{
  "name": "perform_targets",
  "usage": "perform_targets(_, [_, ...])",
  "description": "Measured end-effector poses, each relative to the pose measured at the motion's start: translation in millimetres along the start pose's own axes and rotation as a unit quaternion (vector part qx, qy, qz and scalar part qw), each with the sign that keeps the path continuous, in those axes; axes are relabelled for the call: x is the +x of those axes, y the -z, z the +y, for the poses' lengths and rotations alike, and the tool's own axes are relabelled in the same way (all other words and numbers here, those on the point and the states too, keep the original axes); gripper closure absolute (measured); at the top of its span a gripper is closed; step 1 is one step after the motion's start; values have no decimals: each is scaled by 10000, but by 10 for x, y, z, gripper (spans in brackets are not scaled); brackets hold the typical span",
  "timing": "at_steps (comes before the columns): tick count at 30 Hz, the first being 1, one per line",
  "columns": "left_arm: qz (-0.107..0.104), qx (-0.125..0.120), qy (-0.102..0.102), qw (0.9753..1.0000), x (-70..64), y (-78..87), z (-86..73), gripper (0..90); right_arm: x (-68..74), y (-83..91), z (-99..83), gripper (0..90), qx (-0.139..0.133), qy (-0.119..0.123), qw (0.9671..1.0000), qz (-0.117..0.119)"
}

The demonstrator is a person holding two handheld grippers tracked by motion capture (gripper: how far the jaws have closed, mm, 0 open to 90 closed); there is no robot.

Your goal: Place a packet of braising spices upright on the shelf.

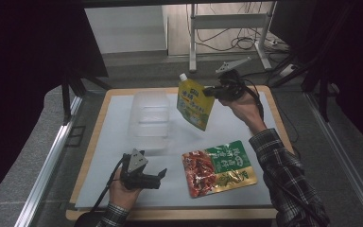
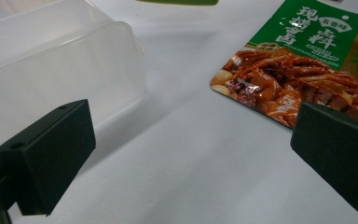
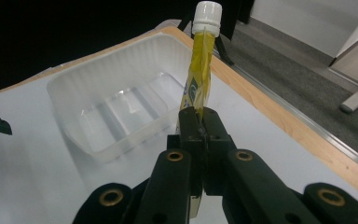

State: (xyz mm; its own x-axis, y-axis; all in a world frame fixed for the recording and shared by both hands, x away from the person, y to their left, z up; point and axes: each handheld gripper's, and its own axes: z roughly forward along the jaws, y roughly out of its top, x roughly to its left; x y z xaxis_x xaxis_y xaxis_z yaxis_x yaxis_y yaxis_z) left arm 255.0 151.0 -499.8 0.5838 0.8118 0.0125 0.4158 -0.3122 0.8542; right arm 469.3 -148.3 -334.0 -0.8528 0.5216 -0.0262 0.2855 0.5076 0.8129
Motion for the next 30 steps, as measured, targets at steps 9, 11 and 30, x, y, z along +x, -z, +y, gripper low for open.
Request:
perform_targets(9, [-76,-72,33,9999,74,49,-60,0,-38,-13,217,891,-64,128,9999,41])
perform_targets(11, [-76,-85,31,9999,76,58,-69,0,-47,-29,264,891,-78,177,9998,45])
perform_targets(30, [-247,-163,208,9993,146,49,-129,0,-104,-359,646,890,-67,405,9988,271])
